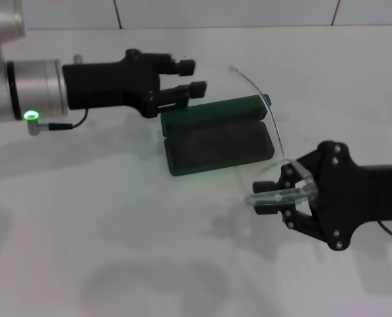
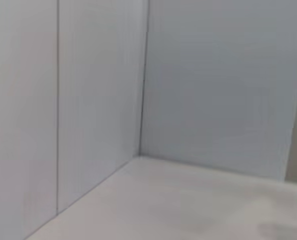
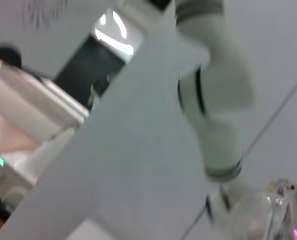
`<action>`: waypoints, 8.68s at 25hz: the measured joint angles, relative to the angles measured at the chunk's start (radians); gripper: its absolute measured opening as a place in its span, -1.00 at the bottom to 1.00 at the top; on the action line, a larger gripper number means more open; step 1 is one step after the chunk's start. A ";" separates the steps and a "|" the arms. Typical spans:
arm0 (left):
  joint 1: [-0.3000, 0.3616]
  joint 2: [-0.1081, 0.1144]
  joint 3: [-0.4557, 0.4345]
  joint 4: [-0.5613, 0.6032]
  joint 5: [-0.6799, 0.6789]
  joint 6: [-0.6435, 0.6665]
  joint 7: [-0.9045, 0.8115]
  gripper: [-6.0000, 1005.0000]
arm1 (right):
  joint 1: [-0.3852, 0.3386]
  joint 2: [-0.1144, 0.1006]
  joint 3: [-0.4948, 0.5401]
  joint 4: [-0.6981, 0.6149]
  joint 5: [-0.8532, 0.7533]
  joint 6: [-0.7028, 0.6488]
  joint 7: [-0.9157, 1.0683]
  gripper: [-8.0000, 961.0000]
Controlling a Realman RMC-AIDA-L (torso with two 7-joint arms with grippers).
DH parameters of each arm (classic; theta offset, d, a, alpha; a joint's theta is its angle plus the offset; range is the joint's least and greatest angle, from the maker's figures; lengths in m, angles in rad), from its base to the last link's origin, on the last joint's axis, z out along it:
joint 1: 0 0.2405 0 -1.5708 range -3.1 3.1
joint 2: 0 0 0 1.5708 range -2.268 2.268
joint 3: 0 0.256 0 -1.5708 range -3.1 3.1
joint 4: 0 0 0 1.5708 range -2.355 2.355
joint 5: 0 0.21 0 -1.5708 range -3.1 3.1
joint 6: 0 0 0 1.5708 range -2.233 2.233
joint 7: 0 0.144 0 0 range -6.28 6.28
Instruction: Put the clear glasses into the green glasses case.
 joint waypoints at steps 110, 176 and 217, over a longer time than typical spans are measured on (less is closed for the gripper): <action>0.337 -0.051 -0.003 0.136 -0.541 0.035 0.371 -0.06 | -0.014 0.001 -0.413 -0.289 -0.176 0.934 0.304 -0.53; 0.270 -0.050 -0.003 0.188 -0.539 -0.174 0.380 -0.05 | -0.058 -0.003 -0.370 -0.313 -0.081 0.932 0.538 0.09; -0.096 -0.051 -0.001 0.253 0.090 -0.636 -0.074 0.00 | 0.068 -0.011 0.533 0.312 0.076 0.431 0.484 0.08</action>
